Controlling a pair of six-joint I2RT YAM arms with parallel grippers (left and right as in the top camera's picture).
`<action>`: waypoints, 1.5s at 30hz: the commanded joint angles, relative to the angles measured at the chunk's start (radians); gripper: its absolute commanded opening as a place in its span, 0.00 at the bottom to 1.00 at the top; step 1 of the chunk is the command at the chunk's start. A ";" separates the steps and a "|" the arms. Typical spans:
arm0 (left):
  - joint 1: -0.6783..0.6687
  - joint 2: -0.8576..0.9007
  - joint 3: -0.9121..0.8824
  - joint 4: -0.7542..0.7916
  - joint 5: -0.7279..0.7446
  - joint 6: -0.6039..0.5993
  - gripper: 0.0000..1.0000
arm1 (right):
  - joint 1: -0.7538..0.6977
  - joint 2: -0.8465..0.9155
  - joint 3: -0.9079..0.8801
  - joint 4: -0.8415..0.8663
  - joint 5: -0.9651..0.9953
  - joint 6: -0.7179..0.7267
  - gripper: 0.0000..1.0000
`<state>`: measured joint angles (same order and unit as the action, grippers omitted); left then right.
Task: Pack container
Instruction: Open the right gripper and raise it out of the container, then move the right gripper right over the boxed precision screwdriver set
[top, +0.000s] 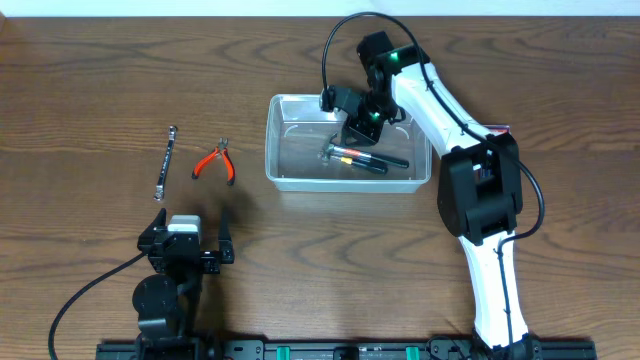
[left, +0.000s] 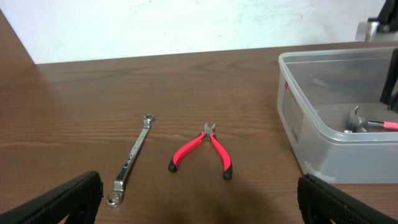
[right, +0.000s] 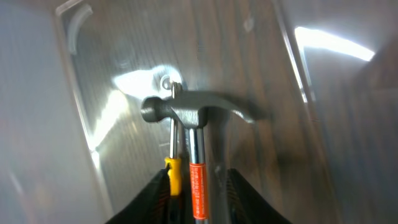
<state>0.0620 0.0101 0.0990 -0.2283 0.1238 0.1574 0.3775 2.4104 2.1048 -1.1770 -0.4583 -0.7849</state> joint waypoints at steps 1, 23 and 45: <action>0.004 -0.006 -0.025 -0.008 -0.008 -0.002 0.98 | 0.012 -0.035 0.097 -0.020 -0.059 0.029 0.36; 0.004 -0.006 -0.025 -0.008 -0.008 -0.002 0.98 | -0.105 -0.379 0.442 -0.159 0.504 0.621 0.99; 0.004 -0.006 -0.025 -0.008 -0.008 -0.002 0.98 | -0.319 -0.506 0.381 -0.464 0.701 0.886 0.99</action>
<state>0.0620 0.0101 0.0990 -0.2283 0.1238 0.1574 0.0822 1.9026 2.5126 -1.6451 0.1238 -0.0090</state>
